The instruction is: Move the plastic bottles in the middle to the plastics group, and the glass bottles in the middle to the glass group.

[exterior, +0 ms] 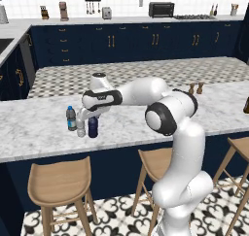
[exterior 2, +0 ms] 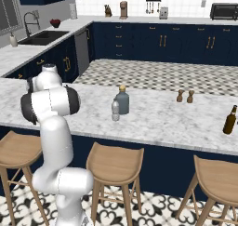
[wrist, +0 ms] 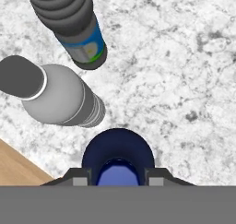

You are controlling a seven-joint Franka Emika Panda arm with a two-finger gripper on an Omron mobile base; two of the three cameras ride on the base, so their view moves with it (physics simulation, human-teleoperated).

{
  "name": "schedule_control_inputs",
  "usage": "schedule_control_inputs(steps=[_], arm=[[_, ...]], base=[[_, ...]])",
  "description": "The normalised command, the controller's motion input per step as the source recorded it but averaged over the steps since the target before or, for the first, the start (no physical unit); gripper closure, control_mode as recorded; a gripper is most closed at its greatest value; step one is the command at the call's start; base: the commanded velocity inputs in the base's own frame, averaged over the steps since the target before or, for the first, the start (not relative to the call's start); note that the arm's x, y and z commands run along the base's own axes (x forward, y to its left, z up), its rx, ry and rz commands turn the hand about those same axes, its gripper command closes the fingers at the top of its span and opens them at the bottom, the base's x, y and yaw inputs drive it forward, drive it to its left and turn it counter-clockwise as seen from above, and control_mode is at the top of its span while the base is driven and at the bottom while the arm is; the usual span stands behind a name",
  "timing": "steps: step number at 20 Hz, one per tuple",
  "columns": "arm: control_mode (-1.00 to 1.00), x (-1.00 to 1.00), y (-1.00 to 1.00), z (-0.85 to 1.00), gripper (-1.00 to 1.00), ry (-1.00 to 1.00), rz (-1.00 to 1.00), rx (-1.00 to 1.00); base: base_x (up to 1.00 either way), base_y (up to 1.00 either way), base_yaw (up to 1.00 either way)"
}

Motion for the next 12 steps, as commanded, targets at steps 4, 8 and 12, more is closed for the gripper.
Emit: schedule_control_inputs(steps=[4,8,12], arm=[[-1.00,0.00,0.00,0.00,1.00,0.00,0.00,0.00],[-1.00,0.00,0.00,0.00,-1.00,0.00,0.00,0.00],[-1.00,0.00,0.00,0.00,-1.00,0.00,0.00,0.00]], base=[[0.00,0.00,0.00],[0.00,0.00,0.00],[0.00,0.00,0.00]])
